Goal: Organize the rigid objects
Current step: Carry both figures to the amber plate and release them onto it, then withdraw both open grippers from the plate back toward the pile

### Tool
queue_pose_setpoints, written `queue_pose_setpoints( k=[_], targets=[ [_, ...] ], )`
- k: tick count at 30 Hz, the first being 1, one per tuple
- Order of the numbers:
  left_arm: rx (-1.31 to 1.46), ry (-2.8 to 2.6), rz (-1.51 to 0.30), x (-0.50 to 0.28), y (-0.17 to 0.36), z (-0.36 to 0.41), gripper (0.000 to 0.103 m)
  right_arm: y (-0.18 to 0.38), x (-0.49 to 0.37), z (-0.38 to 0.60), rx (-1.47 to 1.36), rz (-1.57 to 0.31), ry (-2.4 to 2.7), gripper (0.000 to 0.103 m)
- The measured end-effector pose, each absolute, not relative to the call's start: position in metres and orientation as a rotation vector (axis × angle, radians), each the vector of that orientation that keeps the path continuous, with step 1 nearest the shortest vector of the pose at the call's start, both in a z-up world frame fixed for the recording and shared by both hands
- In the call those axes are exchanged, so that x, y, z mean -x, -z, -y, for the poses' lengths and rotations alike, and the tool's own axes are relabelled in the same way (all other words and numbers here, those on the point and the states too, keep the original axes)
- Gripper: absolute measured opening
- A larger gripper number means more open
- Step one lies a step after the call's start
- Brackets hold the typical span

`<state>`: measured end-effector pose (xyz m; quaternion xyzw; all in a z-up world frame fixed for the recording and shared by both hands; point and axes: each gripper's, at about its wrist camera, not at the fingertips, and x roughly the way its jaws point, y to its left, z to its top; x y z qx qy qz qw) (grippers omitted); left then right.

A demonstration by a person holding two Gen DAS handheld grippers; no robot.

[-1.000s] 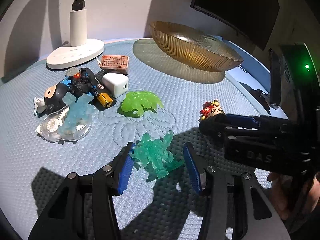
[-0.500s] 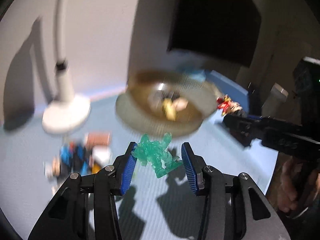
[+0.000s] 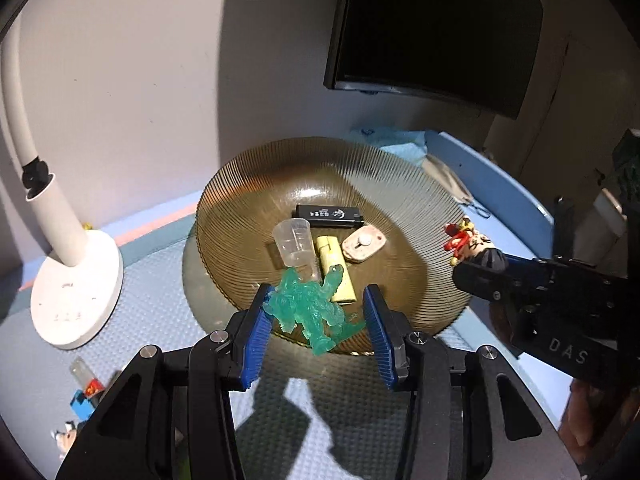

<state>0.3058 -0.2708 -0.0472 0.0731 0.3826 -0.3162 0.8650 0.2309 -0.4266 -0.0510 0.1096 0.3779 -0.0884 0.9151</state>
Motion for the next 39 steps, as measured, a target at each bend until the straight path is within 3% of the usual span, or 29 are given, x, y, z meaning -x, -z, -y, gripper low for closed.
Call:
queue_pose_setpoints(
  k=[5,7,10,14,18,21,24,26,27,32,39],
  targets=[
    [-0.154,0.677,-0.836,-0.310,0.050,0.277,0.049,0.058,-0.235,0.436,-0.259,-0.805,0.183,0.033],
    [-0.133,0.675,-0.847,-0.310,0.047,0.270,0.061,0.057,-0.232,0.436,-0.267,-0.799,0.189,0.038],
    [-0.071,0.637,-0.808,-0.306,0.035,0.240,0.068,0.046,-0.216,0.437,-0.275,-0.755,0.221,0.040],
    [0.031,0.542,-0.753,-0.288,0.021,0.174,0.068,0.033,-0.193,0.437,-0.322,-0.700,0.209,0.051],
    [0.110,0.447,-0.730,-0.269,0.015,0.108,0.068,0.021,-0.179,0.417,-0.333,-0.673,0.138,0.052],
    [0.144,0.375,-0.733,-0.254,0.019,0.061,0.068,0.012,-0.174,0.384,-0.316,-0.651,0.067,0.061],
    [0.173,0.277,-0.743,-0.241,0.036,0.021,0.075,0.016,-0.174,0.352,-0.299,-0.649,-0.003,0.065],
    [0.169,0.201,-0.754,-0.234,0.053,0.001,0.075,0.034,-0.176,0.328,-0.293,-0.653,-0.068,0.079],
    [0.171,0.159,-0.778,-0.232,0.066,-0.011,0.075,0.048,-0.178,0.317,-0.279,-0.660,-0.075,0.081],
    [0.189,0.116,-0.834,-0.223,0.101,-0.028,0.075,0.104,-0.191,0.290,-0.254,-0.738,-0.096,0.081],
    [0.169,0.121,-0.844,-0.221,0.115,-0.023,0.075,0.132,-0.200,0.288,-0.236,-0.773,-0.099,0.081]
  ],
)
